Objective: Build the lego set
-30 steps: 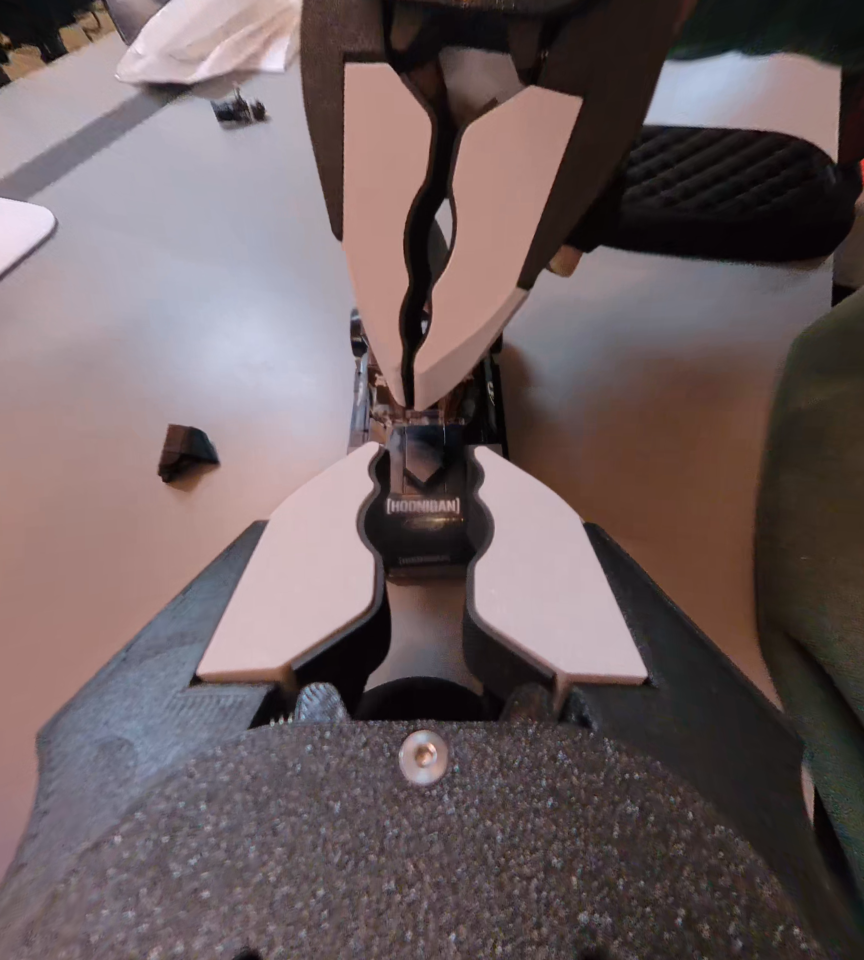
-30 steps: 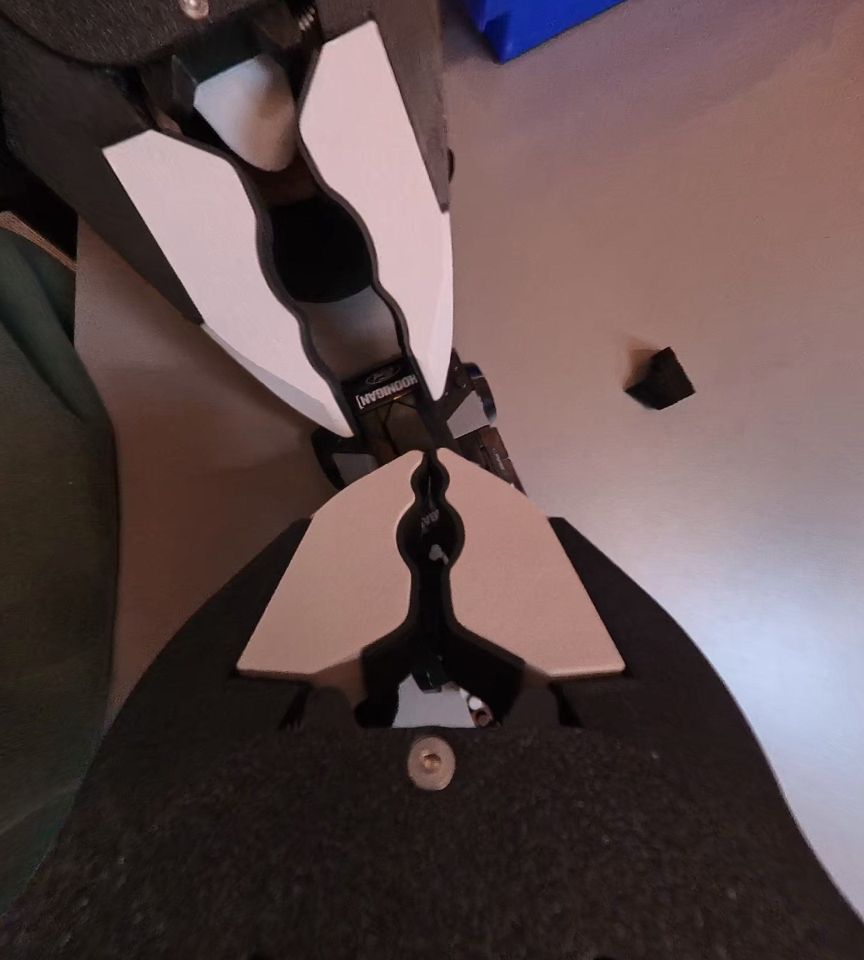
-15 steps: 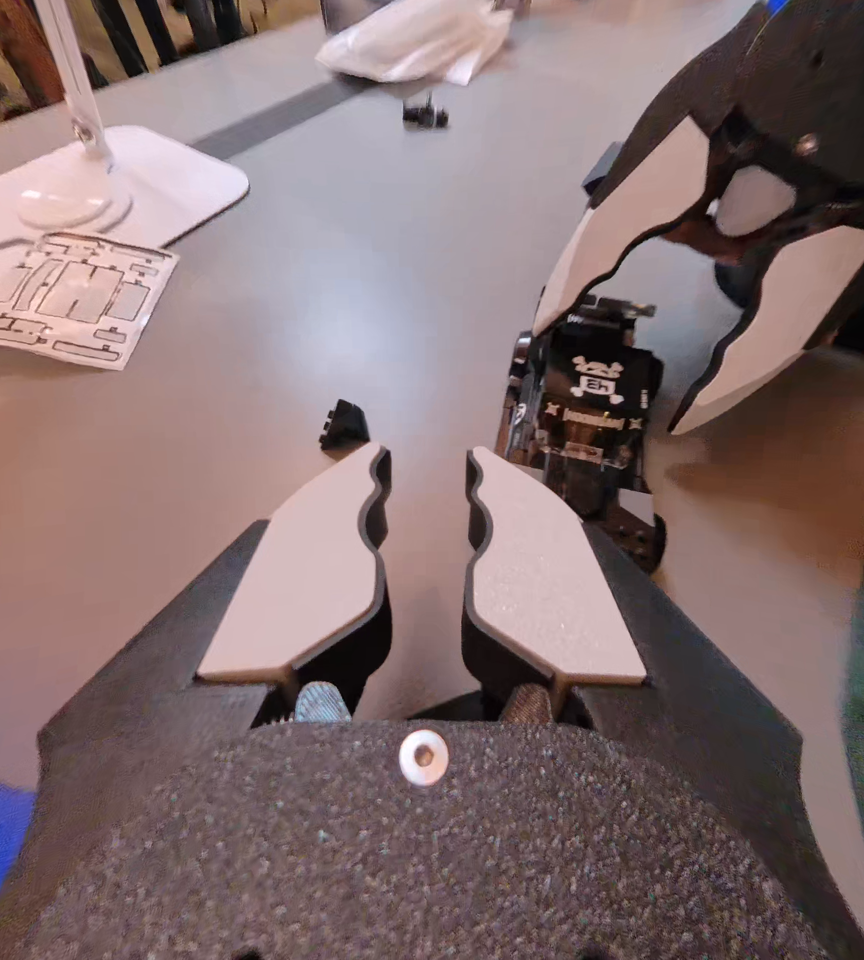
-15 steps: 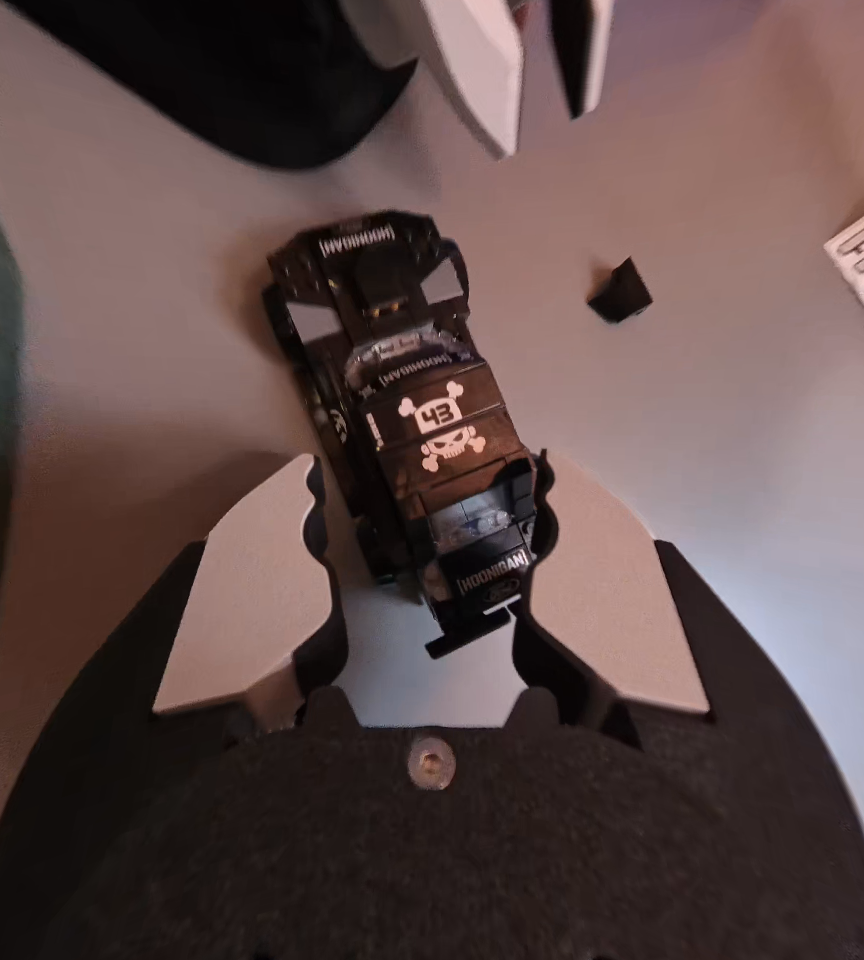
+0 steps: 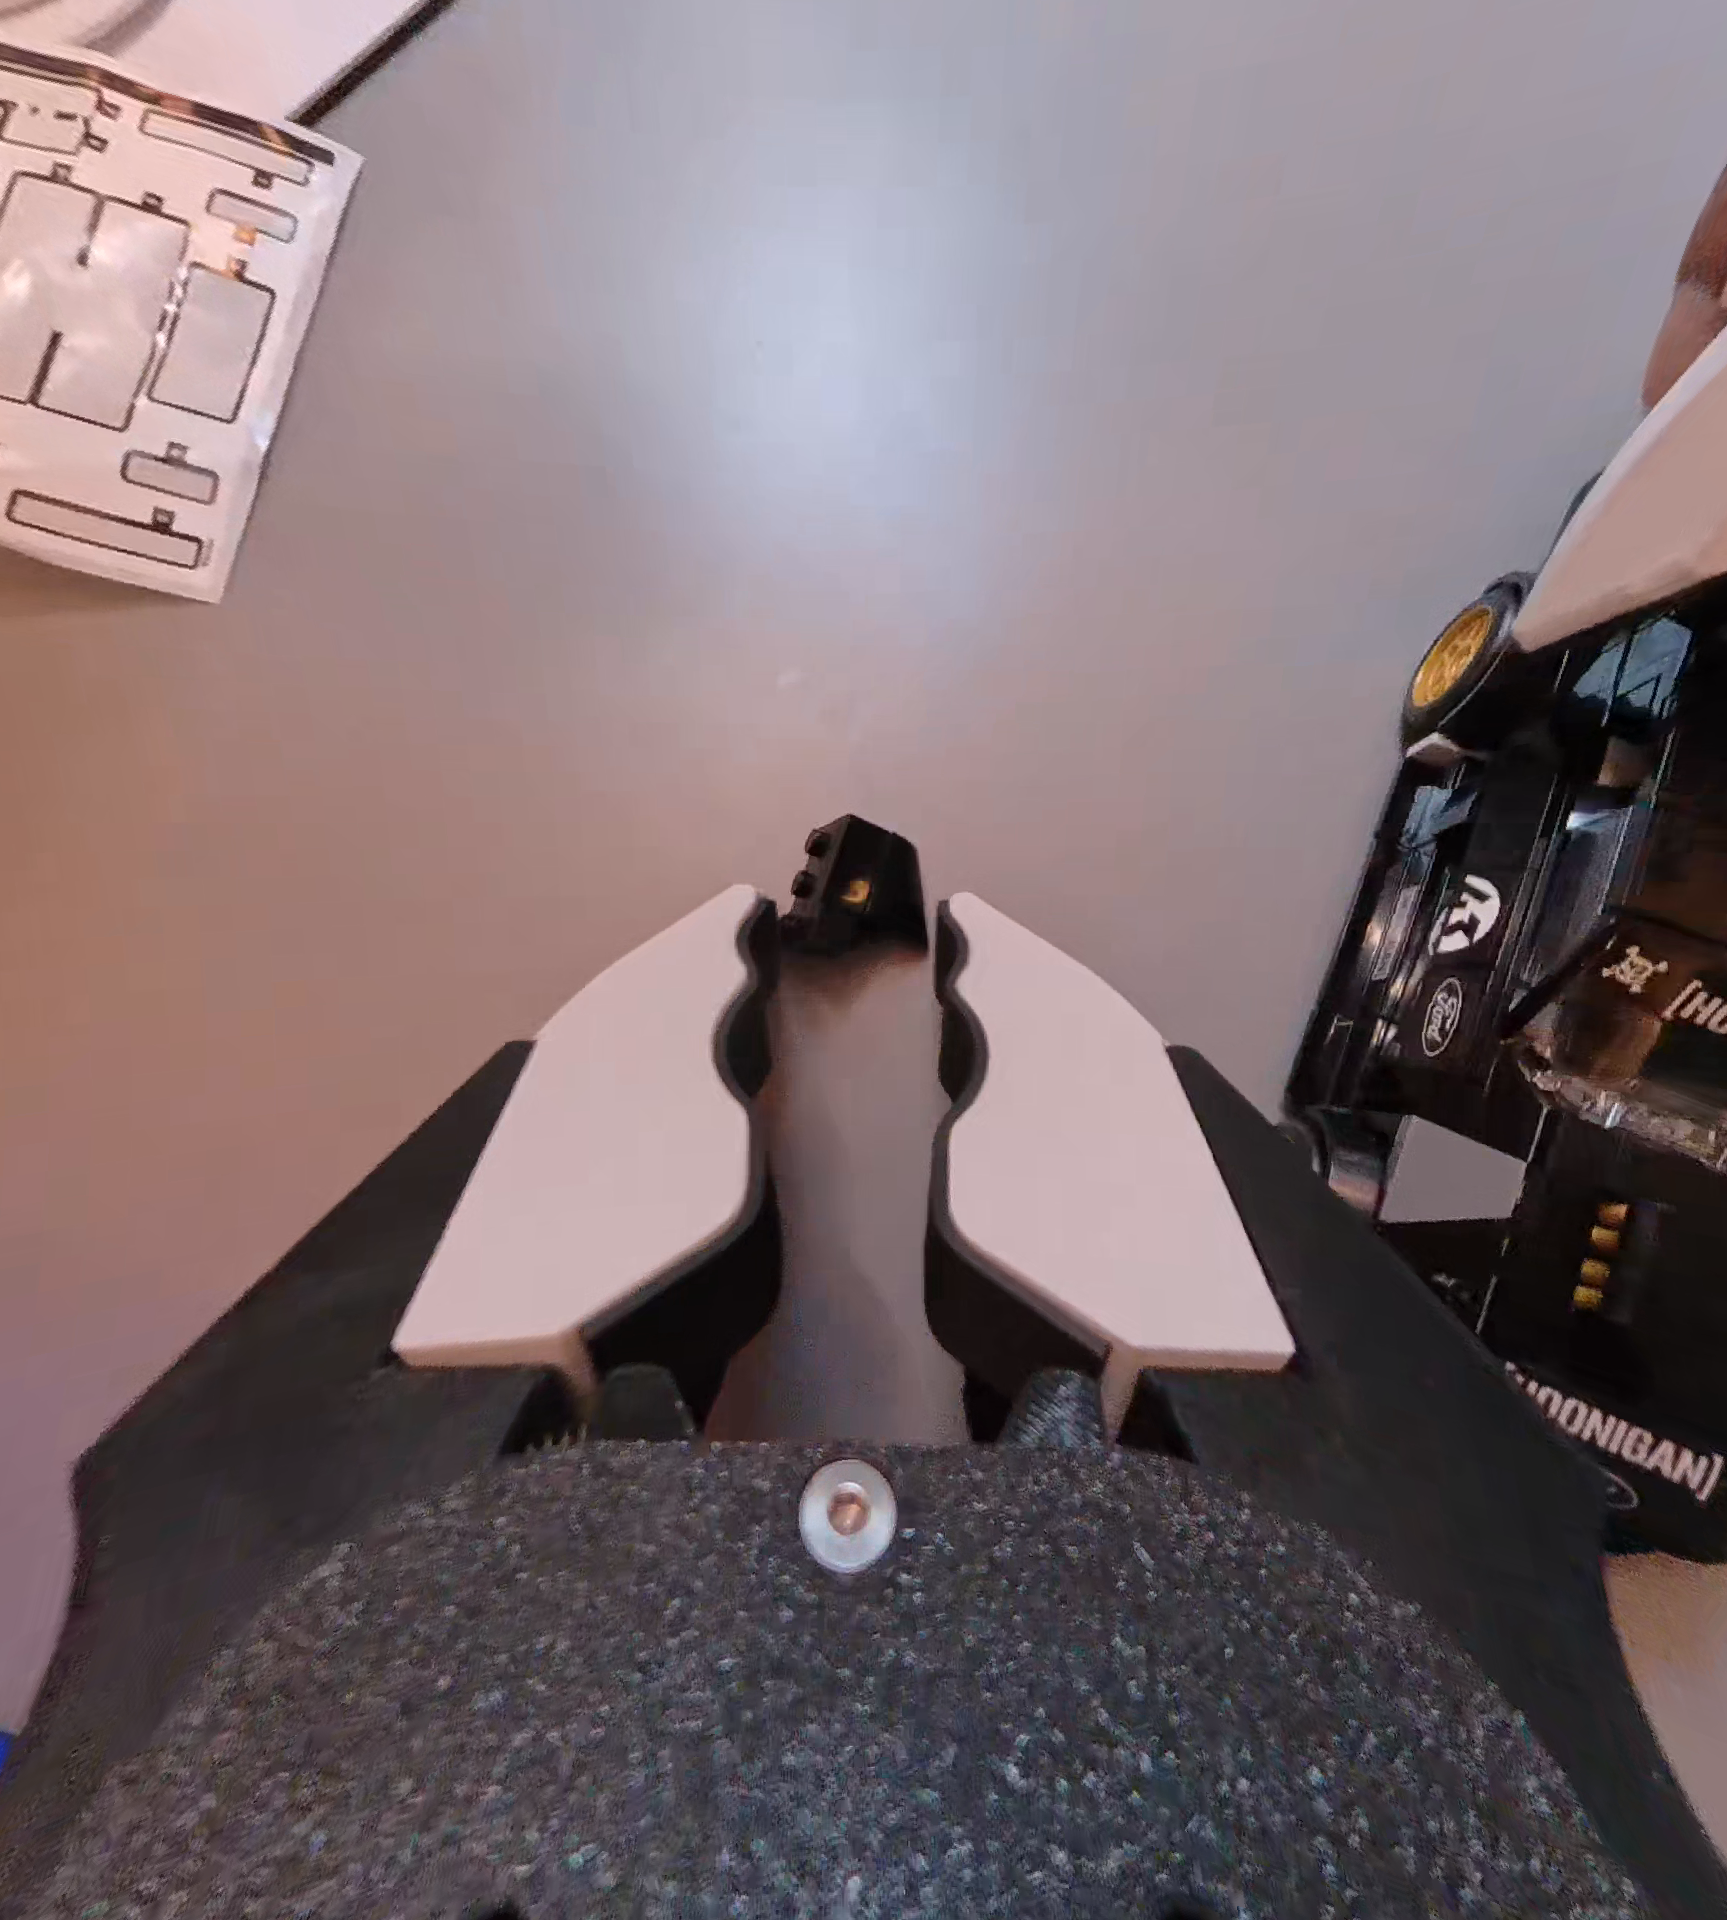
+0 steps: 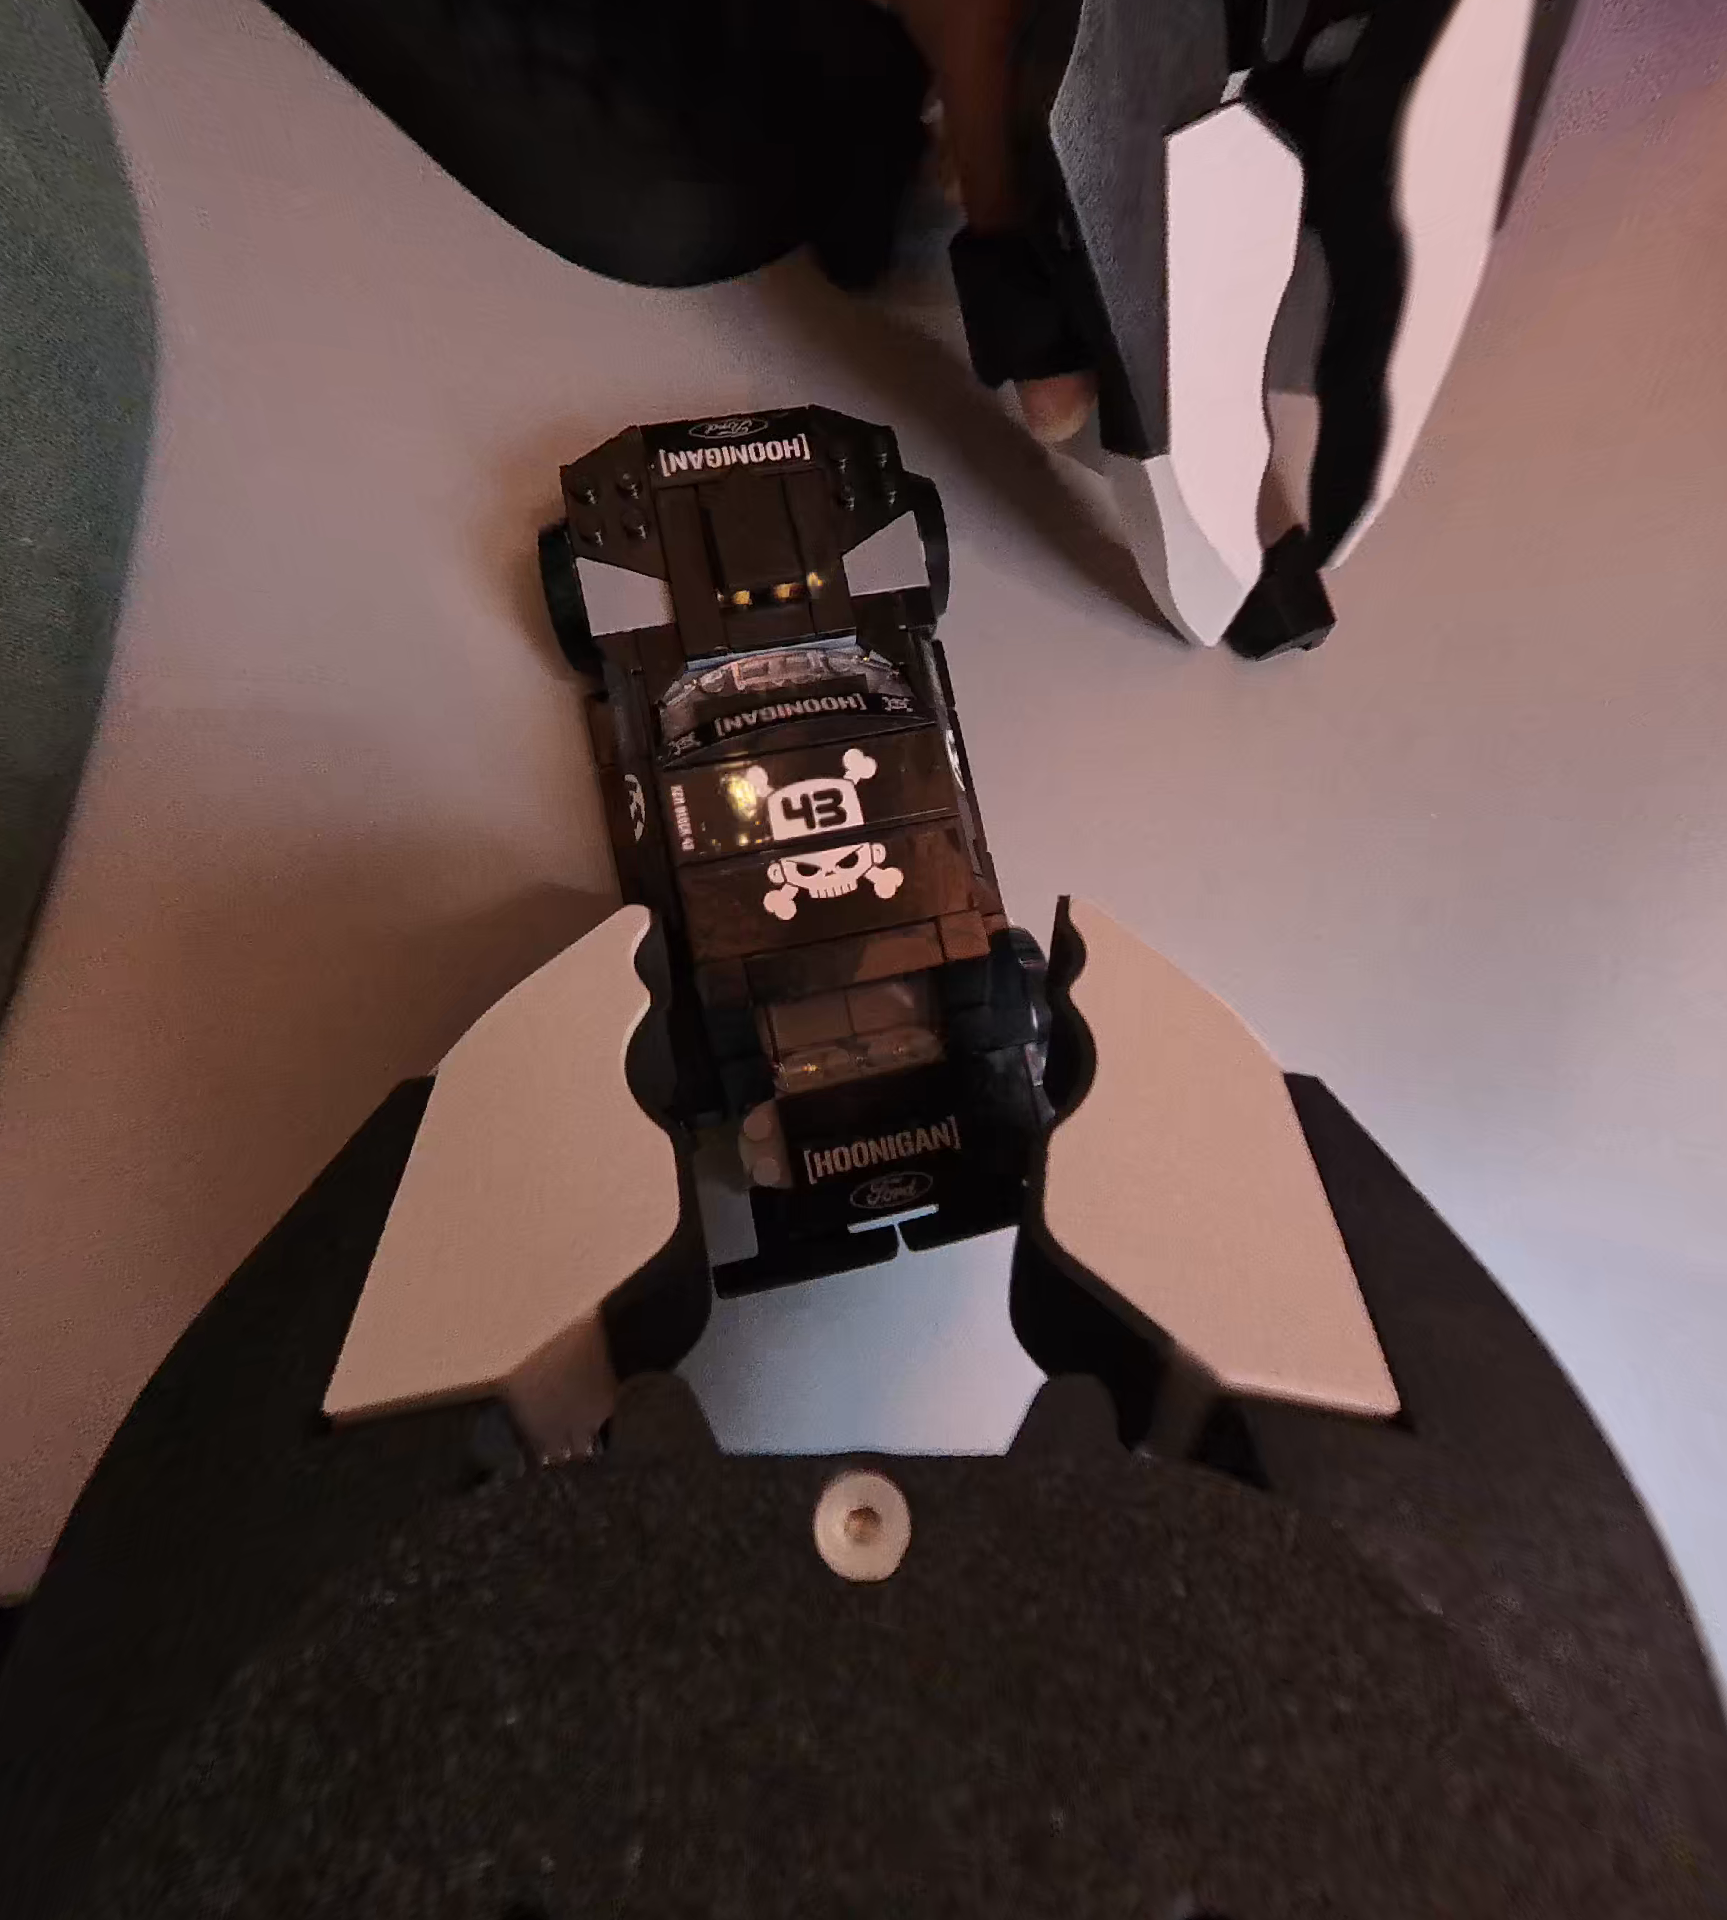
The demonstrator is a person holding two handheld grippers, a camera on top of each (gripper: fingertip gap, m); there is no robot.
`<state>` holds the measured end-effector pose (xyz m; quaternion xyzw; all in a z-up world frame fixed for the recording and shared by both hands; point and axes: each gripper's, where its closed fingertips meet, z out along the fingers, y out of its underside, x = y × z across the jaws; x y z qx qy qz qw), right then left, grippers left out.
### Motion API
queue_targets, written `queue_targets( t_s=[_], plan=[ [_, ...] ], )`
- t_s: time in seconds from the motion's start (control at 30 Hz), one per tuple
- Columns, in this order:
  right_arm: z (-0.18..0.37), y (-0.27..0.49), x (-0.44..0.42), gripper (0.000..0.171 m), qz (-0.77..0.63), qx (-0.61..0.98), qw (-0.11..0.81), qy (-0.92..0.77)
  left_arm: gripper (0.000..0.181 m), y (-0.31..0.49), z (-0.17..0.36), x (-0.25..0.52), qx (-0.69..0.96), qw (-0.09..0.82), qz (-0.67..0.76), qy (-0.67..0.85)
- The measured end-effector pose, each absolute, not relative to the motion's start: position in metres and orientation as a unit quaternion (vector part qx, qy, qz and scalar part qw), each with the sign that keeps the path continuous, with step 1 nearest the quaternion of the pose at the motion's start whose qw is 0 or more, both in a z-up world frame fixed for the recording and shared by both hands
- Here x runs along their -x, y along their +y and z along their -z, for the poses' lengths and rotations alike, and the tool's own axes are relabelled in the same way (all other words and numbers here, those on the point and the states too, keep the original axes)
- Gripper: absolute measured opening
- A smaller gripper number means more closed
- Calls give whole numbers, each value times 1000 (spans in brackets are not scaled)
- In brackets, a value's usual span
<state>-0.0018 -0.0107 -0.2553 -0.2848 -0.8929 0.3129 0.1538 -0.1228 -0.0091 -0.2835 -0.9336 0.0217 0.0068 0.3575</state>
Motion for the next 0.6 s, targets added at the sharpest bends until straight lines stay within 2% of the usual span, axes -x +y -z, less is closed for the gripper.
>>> queue_targets(
  t_s=[0.33, 0.47, 0.6],
  plan=[
    [229, 22, -20, 70, -384, 346, 172, -839, 27, -8, 276, 120, 922, 385, -10, 46],
    [230, 34, -33, 71, -382, 368, 178, -829, 27, -7, 242, 100, 888, 453, 21, 82],
    [220, 27, -43, 59, -418, 372, 189, -807, 26, -12, 195, 52, 824, 548, 76, 121]
  ],
)
